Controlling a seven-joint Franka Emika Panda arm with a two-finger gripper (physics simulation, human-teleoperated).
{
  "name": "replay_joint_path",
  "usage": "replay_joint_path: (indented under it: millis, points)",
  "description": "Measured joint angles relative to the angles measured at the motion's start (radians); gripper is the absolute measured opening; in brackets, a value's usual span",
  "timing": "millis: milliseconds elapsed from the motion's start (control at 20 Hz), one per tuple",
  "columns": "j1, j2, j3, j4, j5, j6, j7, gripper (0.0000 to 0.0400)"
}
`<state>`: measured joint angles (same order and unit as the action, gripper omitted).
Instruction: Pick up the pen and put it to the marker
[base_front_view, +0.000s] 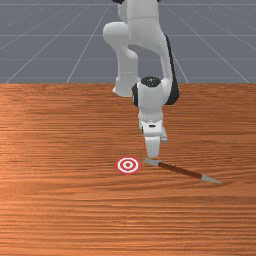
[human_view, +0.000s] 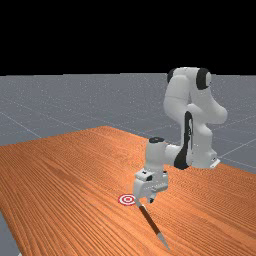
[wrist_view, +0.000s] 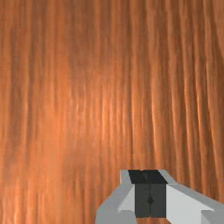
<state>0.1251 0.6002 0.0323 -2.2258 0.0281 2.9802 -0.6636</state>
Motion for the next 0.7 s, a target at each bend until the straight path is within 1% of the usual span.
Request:
replay_joint_path:
  millis: [50, 100, 200, 350, 450, 500, 550, 600, 650, 700]
  points:
    - [-0.029, 0.004, 0.028, 0.001, -0.005, 0.003, -0.038, 0.0002]
    - [-0.03, 0.009, 0.027, 0.014, -0.019, -0.006, -0.058, 0.0024]
    - [-0.041, 0.025, 0.036, 0.05, -0.025, -0.025, -0.08, 0.0009]
    - [-0.039, 0.046, 0.03, 0.097, -0.023, -0.049, -0.074, 0.0002]
    - [-0.064, 0.062, 0.053, 0.13, -0.039, -0.072, -0.129, 0.0001]
    - [-0.065, 0.069, 0.053, 0.148, -0.039, -0.081, -0.132, 0.0117]
    - [-0.075, 0.067, 0.059, 0.148, -0.04, -0.083, -0.143, 0.0209]
    - [0.049, 0.064, -0.069, 0.154, -0.073, -0.098, -0.006, 0.0254]
    - [0.02, 0.061, -0.046, 0.149, -0.062, -0.093, -0.029, 0.0308]
    - [-0.058, 0.067, 0.031, 0.18, -0.023, -0.17, -0.089, 0.0331]
